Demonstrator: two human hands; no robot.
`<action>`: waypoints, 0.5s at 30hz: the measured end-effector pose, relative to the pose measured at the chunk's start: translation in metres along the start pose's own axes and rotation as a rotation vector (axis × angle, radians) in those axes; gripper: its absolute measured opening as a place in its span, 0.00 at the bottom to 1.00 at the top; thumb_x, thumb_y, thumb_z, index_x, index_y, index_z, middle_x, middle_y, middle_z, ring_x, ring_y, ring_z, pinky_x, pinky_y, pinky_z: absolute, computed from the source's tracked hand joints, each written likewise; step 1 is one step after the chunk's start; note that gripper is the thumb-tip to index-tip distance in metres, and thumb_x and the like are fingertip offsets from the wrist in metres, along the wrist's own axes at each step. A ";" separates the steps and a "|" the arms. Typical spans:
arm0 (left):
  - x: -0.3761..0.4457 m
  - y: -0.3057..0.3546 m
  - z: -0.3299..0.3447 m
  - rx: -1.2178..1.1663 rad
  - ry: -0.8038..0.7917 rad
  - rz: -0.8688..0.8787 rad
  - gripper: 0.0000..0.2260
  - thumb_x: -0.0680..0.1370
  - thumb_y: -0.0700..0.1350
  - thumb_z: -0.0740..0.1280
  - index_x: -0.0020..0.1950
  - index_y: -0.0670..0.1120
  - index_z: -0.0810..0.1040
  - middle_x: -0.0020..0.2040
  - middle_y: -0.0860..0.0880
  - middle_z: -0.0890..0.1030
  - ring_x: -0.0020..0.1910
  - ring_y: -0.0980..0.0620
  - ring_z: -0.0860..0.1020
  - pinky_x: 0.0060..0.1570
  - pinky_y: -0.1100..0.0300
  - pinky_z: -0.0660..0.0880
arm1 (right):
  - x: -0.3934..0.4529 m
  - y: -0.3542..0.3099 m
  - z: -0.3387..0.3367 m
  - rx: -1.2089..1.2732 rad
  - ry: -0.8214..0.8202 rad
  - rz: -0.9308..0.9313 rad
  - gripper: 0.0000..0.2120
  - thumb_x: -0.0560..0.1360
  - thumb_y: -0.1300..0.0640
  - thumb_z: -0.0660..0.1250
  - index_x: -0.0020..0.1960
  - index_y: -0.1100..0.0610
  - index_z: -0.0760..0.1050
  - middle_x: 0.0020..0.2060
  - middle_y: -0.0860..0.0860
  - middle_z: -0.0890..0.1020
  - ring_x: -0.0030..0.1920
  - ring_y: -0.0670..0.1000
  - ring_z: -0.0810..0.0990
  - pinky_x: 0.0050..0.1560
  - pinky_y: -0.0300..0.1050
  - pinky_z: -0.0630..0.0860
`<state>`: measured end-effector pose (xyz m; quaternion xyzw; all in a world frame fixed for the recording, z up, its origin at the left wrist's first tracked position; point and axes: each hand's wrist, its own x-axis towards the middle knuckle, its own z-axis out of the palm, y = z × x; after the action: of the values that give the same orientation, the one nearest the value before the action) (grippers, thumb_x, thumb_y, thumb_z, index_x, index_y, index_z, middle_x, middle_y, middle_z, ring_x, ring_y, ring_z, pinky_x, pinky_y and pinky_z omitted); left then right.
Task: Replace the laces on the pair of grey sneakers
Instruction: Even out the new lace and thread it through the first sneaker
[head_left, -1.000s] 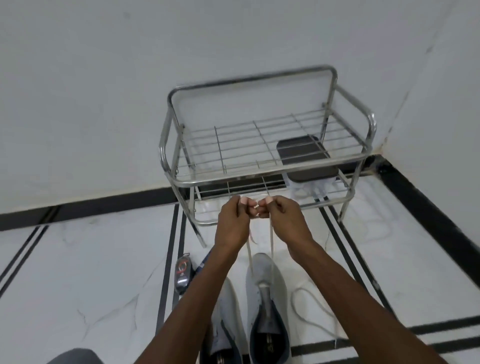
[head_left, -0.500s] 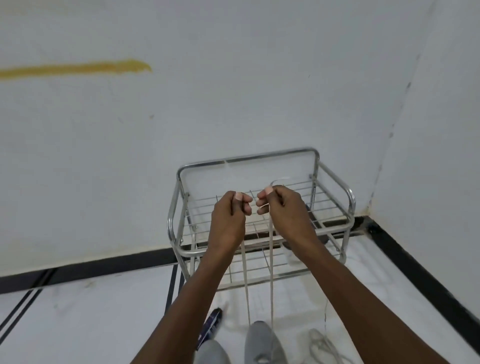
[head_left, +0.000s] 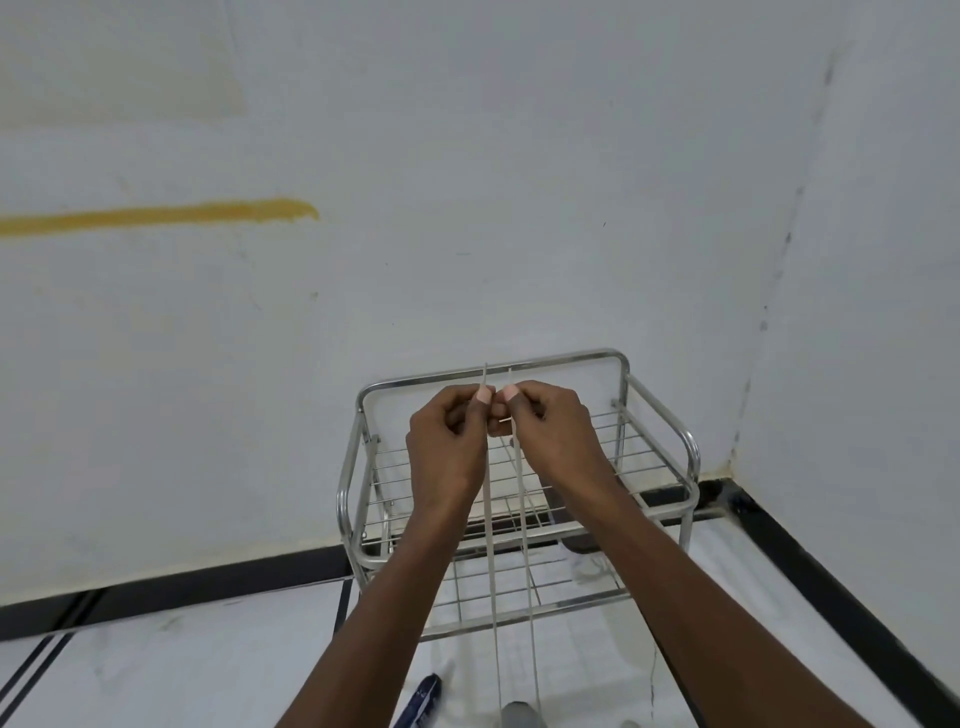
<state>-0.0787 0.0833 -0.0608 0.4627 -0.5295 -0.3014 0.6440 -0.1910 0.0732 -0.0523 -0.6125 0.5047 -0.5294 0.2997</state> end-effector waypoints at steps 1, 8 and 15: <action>0.000 0.003 0.000 -0.012 0.003 0.008 0.06 0.82 0.45 0.68 0.53 0.47 0.84 0.42 0.51 0.87 0.44 0.58 0.85 0.47 0.65 0.78 | 0.001 -0.003 0.000 0.000 0.004 -0.002 0.14 0.83 0.53 0.61 0.49 0.54 0.83 0.40 0.47 0.87 0.42 0.41 0.86 0.52 0.47 0.82; -0.001 0.010 -0.001 -0.054 0.032 -0.004 0.05 0.82 0.45 0.69 0.52 0.48 0.85 0.44 0.54 0.87 0.46 0.60 0.85 0.46 0.69 0.77 | 0.000 -0.013 -0.003 0.001 -0.006 -0.009 0.13 0.84 0.51 0.61 0.50 0.53 0.84 0.42 0.47 0.87 0.42 0.42 0.86 0.52 0.44 0.81; -0.004 0.013 -0.003 -0.129 0.024 -0.007 0.06 0.80 0.42 0.71 0.54 0.43 0.86 0.45 0.50 0.88 0.48 0.57 0.86 0.45 0.68 0.78 | -0.001 -0.020 -0.007 -0.030 0.005 -0.010 0.13 0.84 0.51 0.61 0.53 0.52 0.84 0.43 0.45 0.86 0.41 0.41 0.86 0.46 0.36 0.77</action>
<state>-0.0782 0.0927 -0.0507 0.4256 -0.4999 -0.3314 0.6776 -0.1916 0.0818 -0.0331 -0.6182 0.5103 -0.5247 0.2864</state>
